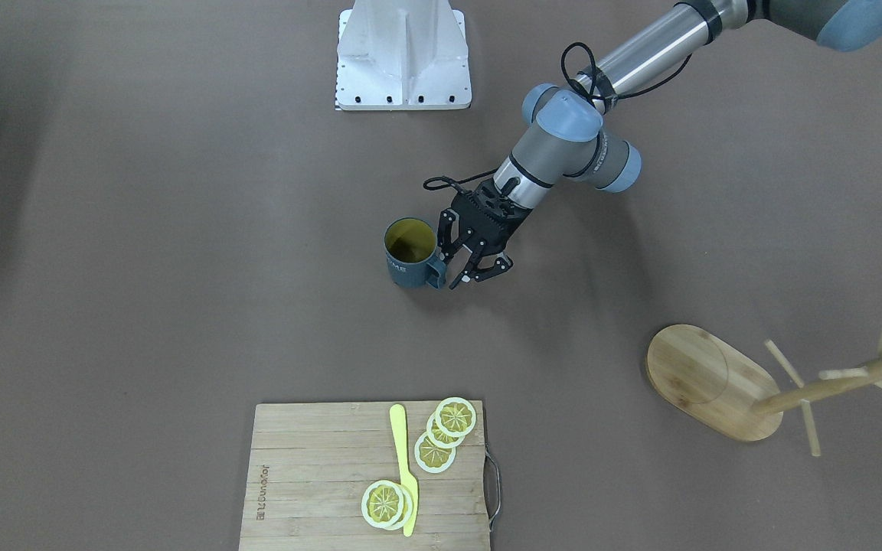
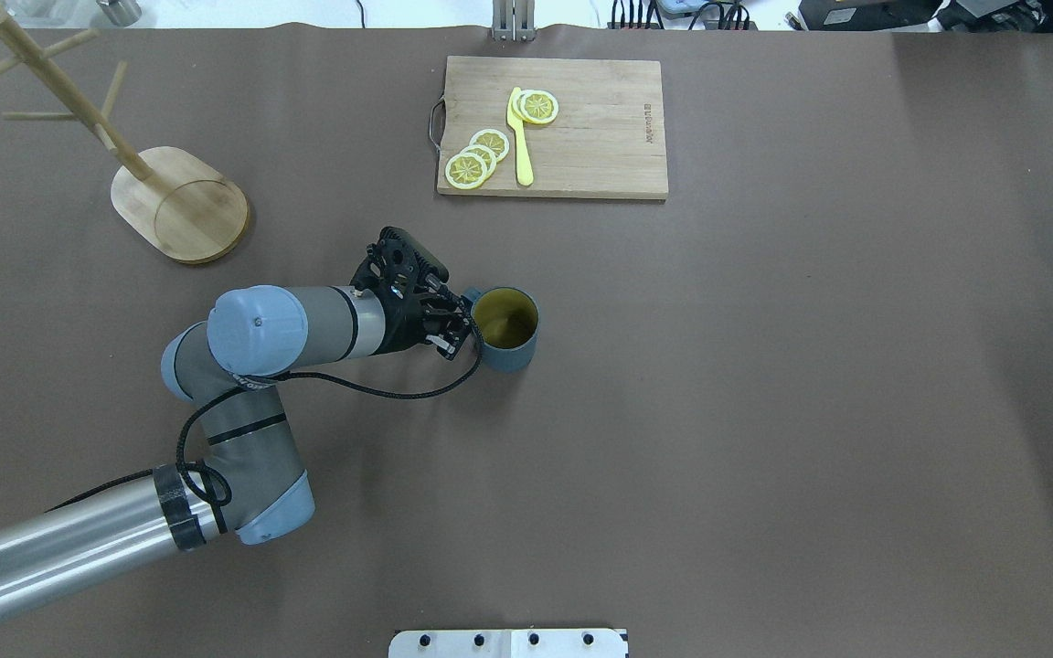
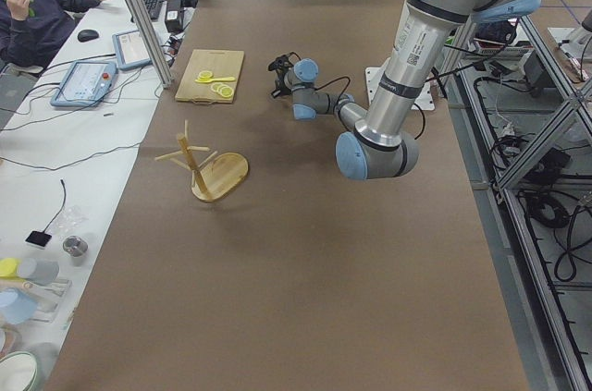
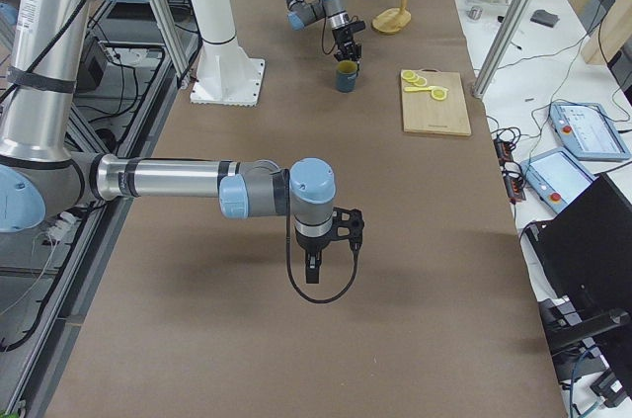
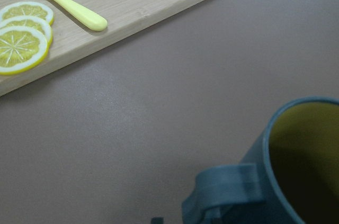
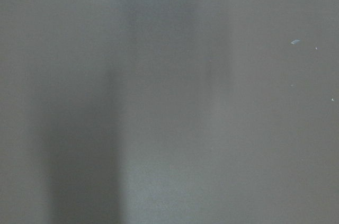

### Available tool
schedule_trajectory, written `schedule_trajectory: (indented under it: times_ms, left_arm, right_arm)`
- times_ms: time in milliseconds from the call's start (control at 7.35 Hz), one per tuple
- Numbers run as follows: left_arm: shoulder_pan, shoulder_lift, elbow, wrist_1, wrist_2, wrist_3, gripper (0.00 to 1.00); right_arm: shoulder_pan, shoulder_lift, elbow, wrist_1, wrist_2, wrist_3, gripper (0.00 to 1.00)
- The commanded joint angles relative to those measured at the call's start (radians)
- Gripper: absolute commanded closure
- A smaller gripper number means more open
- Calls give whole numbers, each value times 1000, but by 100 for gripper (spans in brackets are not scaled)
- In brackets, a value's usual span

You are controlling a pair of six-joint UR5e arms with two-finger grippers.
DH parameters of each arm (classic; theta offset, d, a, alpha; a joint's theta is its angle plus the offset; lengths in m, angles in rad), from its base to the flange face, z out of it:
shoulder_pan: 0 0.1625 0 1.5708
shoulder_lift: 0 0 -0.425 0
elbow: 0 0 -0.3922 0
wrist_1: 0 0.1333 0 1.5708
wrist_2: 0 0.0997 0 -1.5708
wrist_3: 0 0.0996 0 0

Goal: Hang cup on storage rack
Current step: 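Reach the left gripper to the teal mug and grasp its handle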

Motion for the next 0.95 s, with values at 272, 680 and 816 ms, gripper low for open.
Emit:
schedule_trajectory:
  times_ms: [272, 680, 816]
  left_arm:
    - [3, -13, 3, -2, 9, 0, 69]
    - [0, -19, 3, -18, 9, -2, 75]
    - [0, -16, 1, -18, 8, -12, 88]
  right_arm:
    - [0, 0, 0, 0, -1, 0, 0]
    - [0, 0, 2, 0, -1, 0, 0]
    - [0, 0, 0, 0, -1, 0, 0]
